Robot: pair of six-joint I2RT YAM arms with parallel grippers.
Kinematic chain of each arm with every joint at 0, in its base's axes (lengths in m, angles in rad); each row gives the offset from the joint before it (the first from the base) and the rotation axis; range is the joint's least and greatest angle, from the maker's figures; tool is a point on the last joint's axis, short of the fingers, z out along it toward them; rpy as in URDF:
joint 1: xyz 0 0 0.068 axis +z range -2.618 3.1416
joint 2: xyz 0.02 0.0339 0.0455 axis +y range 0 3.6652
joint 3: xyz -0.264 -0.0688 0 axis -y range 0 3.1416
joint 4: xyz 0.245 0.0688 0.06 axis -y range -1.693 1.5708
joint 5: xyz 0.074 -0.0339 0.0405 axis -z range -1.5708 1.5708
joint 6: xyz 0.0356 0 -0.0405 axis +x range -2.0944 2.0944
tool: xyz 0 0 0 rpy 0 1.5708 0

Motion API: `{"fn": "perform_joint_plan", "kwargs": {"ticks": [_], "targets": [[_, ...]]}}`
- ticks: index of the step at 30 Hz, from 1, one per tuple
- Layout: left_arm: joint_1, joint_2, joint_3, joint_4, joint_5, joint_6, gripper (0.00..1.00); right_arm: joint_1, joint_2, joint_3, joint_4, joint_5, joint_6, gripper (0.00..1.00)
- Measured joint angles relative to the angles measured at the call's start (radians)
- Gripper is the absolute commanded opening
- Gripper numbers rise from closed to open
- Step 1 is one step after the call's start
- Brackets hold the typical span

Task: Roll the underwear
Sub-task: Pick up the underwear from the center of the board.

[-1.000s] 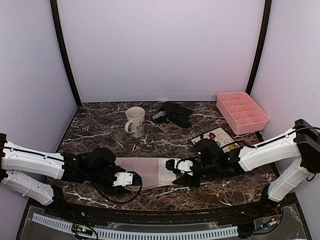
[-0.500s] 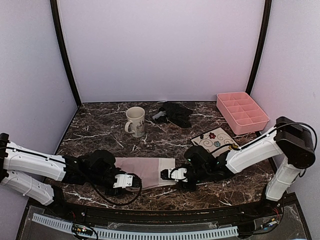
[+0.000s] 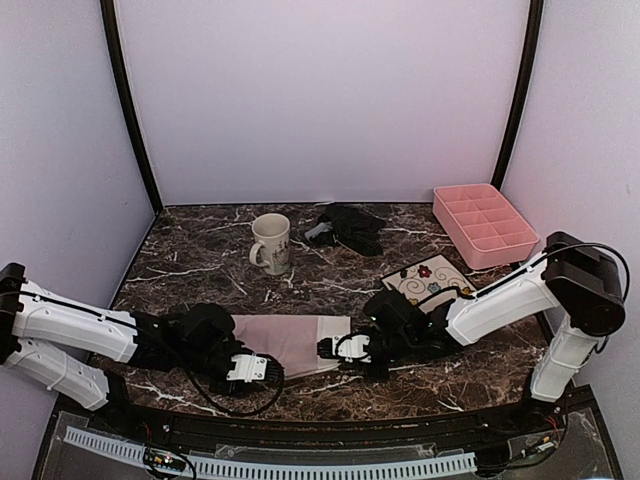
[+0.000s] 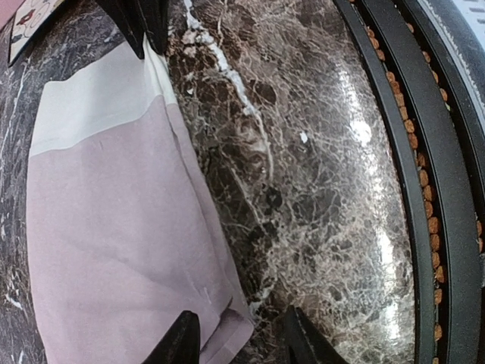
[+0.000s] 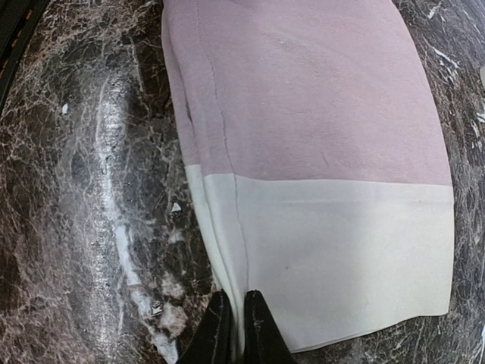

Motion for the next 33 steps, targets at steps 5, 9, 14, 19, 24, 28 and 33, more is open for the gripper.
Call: {"fn": "perform_joint_plan", "kwargs": {"ticks": [5, 9, 14, 19, 24, 28, 33], "targets": [[0.0, 0.048, 0.0, 0.0, -0.004, 0.021, 0.39, 0.003, -0.001, -0.002, 0.0, 0.0, 0.001, 0.02], [0.0, 0.066, 0.0, 0.002, -0.014, 0.033, 0.37, 0.004, -0.001, -0.002, 0.0, 0.0, 0.002, 0.01], [0.0, 0.075, 0.0, 0.019, -0.024, 0.043, 0.36, 0.008, -0.001, -0.002, 0.0, 0.001, 0.005, 0.0], [0.0, 0.084, 0.003, 0.034, -0.032, 0.043, 0.36, 0.009, -0.001, -0.002, 0.0, 0.0, 0.009, 0.0], [0.0, 0.108, 0.011, 0.057, -0.037, 0.044, 0.3, 0.009, -0.001, -0.002, 0.0, 0.0, 0.014, 0.0], [0.0, 0.124, 0.021, 0.065, -0.047, 0.045, 0.22, 0.009, -0.001, -0.002, 0.0, 0.0, 0.02, 0.0], [0.0, 0.135, 0.022, 0.072, -0.054, 0.049, 0.03, 0.009, -0.001, -0.002, 0.001, 0.0, 0.023, 0.0]]}}
